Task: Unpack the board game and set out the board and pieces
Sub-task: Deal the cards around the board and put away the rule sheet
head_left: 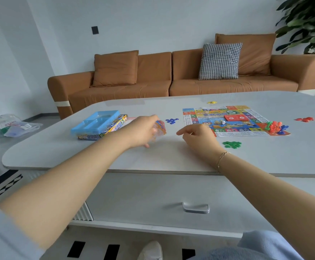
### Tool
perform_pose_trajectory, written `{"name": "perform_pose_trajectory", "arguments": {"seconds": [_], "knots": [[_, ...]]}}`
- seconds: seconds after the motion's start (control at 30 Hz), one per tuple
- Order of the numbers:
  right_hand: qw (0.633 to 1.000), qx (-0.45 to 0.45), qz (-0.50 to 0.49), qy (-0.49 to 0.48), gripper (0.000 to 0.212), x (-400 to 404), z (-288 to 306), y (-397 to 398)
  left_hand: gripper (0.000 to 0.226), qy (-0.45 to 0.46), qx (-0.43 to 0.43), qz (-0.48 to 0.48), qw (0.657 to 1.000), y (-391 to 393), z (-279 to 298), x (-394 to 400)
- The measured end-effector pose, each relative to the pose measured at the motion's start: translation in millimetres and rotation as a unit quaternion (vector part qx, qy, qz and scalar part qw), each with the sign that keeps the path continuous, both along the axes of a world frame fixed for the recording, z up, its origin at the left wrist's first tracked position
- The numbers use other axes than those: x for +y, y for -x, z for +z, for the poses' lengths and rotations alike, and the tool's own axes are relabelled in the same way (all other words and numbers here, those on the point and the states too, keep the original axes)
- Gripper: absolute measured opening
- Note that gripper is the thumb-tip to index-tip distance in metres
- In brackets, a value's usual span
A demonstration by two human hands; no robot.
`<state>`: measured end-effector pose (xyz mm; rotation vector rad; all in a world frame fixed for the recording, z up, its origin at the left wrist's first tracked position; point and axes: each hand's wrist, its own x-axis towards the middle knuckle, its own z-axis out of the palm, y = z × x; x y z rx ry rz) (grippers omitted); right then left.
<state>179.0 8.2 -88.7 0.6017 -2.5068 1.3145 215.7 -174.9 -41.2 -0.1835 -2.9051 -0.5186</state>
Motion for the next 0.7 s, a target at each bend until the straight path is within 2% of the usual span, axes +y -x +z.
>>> {"name": "perform_pose_trajectory", "arguments": {"seconds": [0.07,0.1,0.2,0.33,0.47,0.57,0.7], "knots": [[0.999,-0.003,0.006,-0.037,0.033,1.8,-0.9,-0.9,0.016,0.142,-0.008,-0.02,0.99,4.2,-1.7,5.7],[0.998,0.003,0.013,-0.06,0.033,1.4,-1.2,-1.9,0.015,0.176,-0.018,-0.025,0.984,7.0,-5.4,5.8],[0.992,0.021,0.038,-0.122,0.032,-2.0,-1.7,-4.2,0.016,0.2,-0.045,-0.026,0.978,15.1,-17.2,0.5],[0.979,0.056,0.06,-0.186,0.032,-5.2,-3.1,-5.5,0.021,0.153,-0.045,-0.035,0.987,21.4,-28.8,0.3],[0.972,0.082,0.058,-0.214,0.034,-6.7,-3.0,-7.3,0.033,0.038,-0.048,-0.035,0.997,21.2,-33.5,0.8],[0.972,0.078,0.048,-0.215,0.032,-6.8,-3.4,-5.6,0.037,-0.031,-0.013,-0.022,0.999,19.4,-29.7,-0.1],[0.973,0.075,0.023,-0.218,0.026,-7.2,-6.6,0.7,0.025,0.019,0.04,-0.013,0.999,18.9,-23.6,-1.0]]}}
